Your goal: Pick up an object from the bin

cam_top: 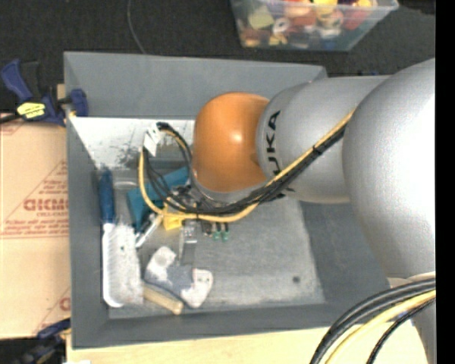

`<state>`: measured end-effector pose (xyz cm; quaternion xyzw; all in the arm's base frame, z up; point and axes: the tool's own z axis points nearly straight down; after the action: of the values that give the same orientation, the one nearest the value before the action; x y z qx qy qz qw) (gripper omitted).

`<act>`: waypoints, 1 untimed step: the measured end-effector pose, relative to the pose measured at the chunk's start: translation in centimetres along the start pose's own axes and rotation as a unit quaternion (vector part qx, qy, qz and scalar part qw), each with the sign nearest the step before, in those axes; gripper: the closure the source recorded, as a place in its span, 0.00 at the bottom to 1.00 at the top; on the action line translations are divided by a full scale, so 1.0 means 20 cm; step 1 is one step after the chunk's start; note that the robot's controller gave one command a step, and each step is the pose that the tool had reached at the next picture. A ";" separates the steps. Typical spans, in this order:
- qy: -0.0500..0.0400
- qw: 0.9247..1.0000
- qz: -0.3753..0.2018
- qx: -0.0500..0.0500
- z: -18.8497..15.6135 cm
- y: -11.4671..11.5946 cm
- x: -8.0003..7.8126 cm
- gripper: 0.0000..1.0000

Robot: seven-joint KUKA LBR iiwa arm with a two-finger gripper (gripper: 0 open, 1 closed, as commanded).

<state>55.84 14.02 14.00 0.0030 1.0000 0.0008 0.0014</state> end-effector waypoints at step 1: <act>0.000 1.000 0.000 0.000 0.00 0.00 0.00 0.00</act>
Offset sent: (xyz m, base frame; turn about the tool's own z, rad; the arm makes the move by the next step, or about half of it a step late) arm -0.0215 0.0263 -0.0080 0.0505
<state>55.84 14.03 14.00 0.0032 1.0000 0.0007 0.0014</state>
